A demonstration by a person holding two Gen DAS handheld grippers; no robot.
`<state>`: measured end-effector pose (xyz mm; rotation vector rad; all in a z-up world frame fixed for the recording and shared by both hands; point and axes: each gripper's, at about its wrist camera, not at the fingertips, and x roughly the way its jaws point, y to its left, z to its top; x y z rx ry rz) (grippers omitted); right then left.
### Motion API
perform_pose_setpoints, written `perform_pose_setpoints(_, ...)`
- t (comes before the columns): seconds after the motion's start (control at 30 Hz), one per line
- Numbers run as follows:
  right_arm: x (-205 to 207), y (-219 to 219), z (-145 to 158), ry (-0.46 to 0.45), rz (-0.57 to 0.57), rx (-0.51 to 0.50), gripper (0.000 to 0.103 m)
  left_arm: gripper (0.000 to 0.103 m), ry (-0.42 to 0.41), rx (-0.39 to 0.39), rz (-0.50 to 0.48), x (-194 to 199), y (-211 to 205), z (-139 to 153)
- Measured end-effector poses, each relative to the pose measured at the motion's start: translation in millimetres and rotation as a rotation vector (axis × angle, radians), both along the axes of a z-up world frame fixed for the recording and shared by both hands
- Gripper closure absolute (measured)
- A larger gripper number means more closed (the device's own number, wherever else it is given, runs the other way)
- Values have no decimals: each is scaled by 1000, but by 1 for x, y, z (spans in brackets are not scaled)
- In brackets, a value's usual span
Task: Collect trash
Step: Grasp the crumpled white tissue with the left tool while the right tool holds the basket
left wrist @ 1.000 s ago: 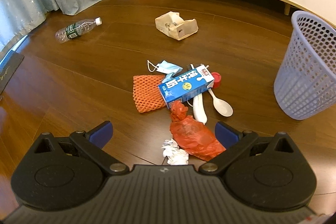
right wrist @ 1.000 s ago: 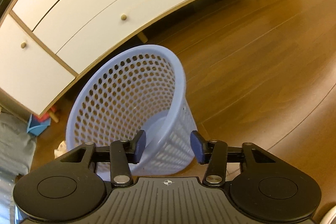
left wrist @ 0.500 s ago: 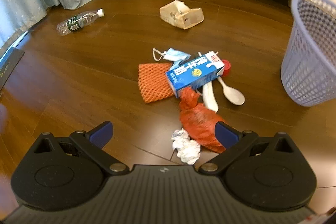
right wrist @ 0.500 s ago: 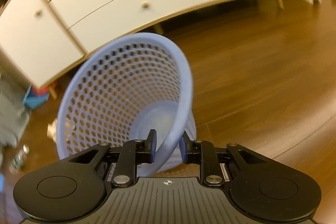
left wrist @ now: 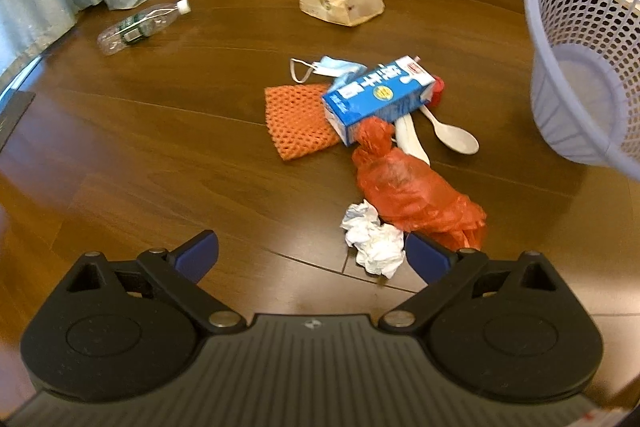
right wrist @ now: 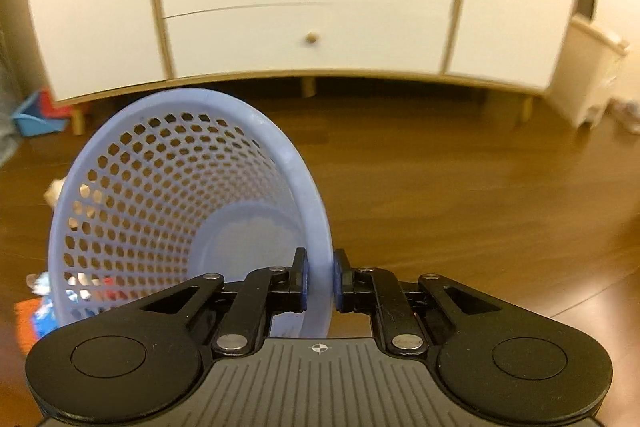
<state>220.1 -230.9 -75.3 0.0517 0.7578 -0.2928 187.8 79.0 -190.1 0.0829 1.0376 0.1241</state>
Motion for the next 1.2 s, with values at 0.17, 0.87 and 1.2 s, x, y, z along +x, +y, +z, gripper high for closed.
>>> perform_pose_setpoints(0.17, -7, 5, 3, -27, -87, -120, 95, 7, 5, -31, -49, 9, -7, -21)
perform_pose_setpoints(0.87, -4, 7, 6, -45, -36, -115, 95, 58, 109, -97, -170, 36, -15, -97)
perform_pose_setpoints(1.2, -1, 5, 4, -45, -26, -123, 95, 76, 81, -132, -157, 34, -5, -92)
